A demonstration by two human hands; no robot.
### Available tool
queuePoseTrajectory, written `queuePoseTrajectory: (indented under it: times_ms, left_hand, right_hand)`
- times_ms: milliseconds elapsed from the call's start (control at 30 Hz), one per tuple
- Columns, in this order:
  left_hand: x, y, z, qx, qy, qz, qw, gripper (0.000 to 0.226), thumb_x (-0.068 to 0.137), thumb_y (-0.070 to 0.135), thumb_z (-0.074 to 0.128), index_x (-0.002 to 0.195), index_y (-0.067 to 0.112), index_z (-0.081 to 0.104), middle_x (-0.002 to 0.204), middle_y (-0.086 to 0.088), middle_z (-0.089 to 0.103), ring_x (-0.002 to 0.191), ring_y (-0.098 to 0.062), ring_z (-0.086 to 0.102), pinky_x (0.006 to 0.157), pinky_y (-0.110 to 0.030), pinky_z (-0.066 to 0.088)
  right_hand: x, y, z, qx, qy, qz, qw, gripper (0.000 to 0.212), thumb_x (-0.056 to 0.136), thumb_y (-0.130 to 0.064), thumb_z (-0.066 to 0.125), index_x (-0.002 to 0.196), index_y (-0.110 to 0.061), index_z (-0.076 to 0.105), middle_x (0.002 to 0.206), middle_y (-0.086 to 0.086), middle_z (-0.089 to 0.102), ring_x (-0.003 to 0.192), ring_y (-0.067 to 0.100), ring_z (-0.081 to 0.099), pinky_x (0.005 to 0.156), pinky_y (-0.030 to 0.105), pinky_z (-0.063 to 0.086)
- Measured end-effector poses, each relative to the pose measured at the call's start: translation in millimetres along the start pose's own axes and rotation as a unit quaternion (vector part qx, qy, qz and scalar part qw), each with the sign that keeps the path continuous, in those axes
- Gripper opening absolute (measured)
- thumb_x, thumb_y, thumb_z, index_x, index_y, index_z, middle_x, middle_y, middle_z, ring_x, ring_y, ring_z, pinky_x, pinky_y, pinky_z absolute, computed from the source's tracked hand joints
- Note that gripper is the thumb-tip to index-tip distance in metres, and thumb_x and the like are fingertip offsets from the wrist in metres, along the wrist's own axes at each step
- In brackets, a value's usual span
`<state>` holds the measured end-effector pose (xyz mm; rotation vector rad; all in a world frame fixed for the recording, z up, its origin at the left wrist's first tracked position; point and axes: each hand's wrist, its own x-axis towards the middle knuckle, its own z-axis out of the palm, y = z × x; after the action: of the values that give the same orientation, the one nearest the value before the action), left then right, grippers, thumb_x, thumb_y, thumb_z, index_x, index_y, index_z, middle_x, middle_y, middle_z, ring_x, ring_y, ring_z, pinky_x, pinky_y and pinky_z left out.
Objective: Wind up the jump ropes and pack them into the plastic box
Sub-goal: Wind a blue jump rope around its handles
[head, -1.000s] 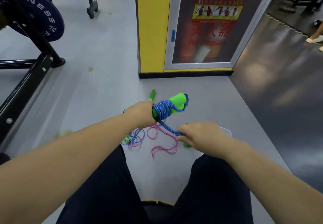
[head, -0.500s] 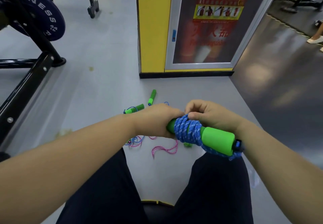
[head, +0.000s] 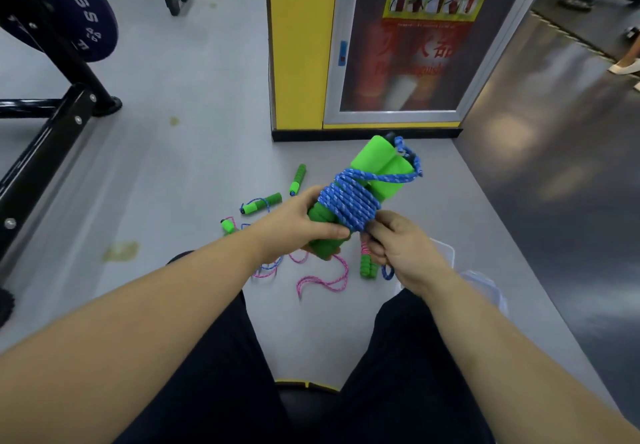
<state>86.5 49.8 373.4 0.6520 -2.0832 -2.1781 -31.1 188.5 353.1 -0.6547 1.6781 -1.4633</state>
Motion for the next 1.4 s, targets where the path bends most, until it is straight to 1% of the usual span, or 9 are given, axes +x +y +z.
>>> queuePoseTrajectory:
  times_ms: [200,467,600,700,767,867,1000,1200,1400]
  left_hand:
    - [4.2,0.1,-4.8,-0.016,0.042,-0.056,0.997,0.052,0.079,0.006,0.072,0.123,0.021,0.048,0.099,-0.011,0.068,0.077,-0.025,0.069,0.069,-0.044,0.06]
    - [3.7,1.1,0.1,-0.061,0.069,-0.087,0.992,0.041,0.081,0.009,0.07,0.116,0.018,0.05,0.098,-0.014,0.069,0.09,-0.032,0.069,0.072,-0.05,0.058]
    - [1.0,0.5,5.1,-0.043,0.053,-0.095,0.993,0.039,0.083,0.009,0.068,0.115,0.017,0.049,0.091,-0.013,0.07,0.073,-0.027,0.069,0.069,-0.046,0.059]
    - [1.9,1.2,10.6,-0.055,0.062,-0.098,0.992,0.038,0.083,0.01,0.068,0.115,0.017,0.048,0.088,-0.013,0.069,0.073,-0.029,0.069,0.071,-0.047,0.059]
    - [3.3,3.6,11.6,-0.063,0.068,-0.099,0.991,0.038,0.084,0.01,0.068,0.116,0.016,0.048,0.089,-0.014,0.069,0.074,-0.031,0.068,0.07,-0.046,0.059]
    - [4.4,6.4,13.7,-0.063,0.073,-0.093,0.991,0.036,0.083,0.009,0.068,0.112,0.017,0.047,0.088,-0.014,0.068,0.07,-0.03,0.068,0.069,-0.046,0.059]
    - [5.6,8.5,22.3,-0.048,0.085,-0.09,0.991,0.038,0.084,0.009,0.068,0.114,0.017,0.047,0.087,-0.013,0.067,0.068,-0.029,0.067,0.068,-0.046,0.059]
    - [7.5,14.4,30.5,-0.082,0.119,-0.097,0.985,0.04,0.084,0.011,0.067,0.117,0.016,0.046,0.097,-0.017,0.067,0.071,-0.029,0.067,0.065,-0.044,0.06]
    - [8.4,15.7,28.2,-0.095,0.137,-0.094,0.982,0.042,0.083,0.015,0.068,0.119,0.013,0.046,0.104,-0.019,0.067,0.073,-0.032,0.068,0.064,-0.043,0.06]
  right_hand:
    - [-6.6,-11.2,0.2,-0.132,0.043,-0.038,0.99,0.007,0.093,-0.014,0.053,0.089,-0.018,0.05,0.063,-0.001,0.063,0.051,0.013,0.048,0.047,0.022,0.044]
    - [-17.5,-19.7,-7.9,-0.136,-0.109,-0.086,0.981,0.04,0.081,-0.001,0.066,0.111,-0.025,0.054,0.109,0.006,0.064,0.094,0.017,0.063,0.086,0.027,0.053]
    - [-10.0,-16.6,-9.5,-0.204,-0.004,-0.16,0.966,0.026,0.088,-0.004,0.059,0.087,-0.03,0.063,0.076,-0.008,0.068,0.071,0.004,0.063,0.069,0.016,0.051]
    - [-3.7,-17.5,-8.9,-0.253,0.037,-0.223,0.941,0.018,0.087,-0.011,0.062,0.085,-0.028,0.067,0.088,-0.012,0.054,0.074,0.0,0.053,0.067,0.015,0.047]
    - [-3.4,-18.6,-7.9,-0.191,0.046,-0.214,0.957,0.014,0.088,-0.011,0.059,0.085,-0.023,0.066,0.095,-0.007,0.053,0.07,0.003,0.054,0.063,0.019,0.05]
    - [-2.2,-16.6,-1.2,-0.062,0.073,-0.161,0.982,0.019,0.094,-0.008,0.05,0.083,-0.017,0.062,0.075,0.002,0.06,0.057,0.008,0.053,0.056,0.025,0.049]
    - [4.9,-14.2,8.0,-0.04,0.156,-0.146,0.976,0.014,0.094,-0.01,0.052,0.095,-0.023,0.047,0.07,0.002,0.061,0.05,0.006,0.049,0.048,0.02,0.044]
    - [9.7,-11.6,16.3,-0.227,0.191,-0.226,0.928,0.021,0.096,-0.015,0.047,0.11,-0.014,0.063,0.083,-0.006,0.053,0.07,0.0,0.051,0.066,0.015,0.042]
    - [8.0,-12.9,9.1,-0.245,0.076,-0.227,0.939,0.037,0.099,-0.016,0.039,0.135,-0.016,0.045,0.097,-0.014,0.044,0.085,-0.011,0.047,0.077,0.004,0.039]
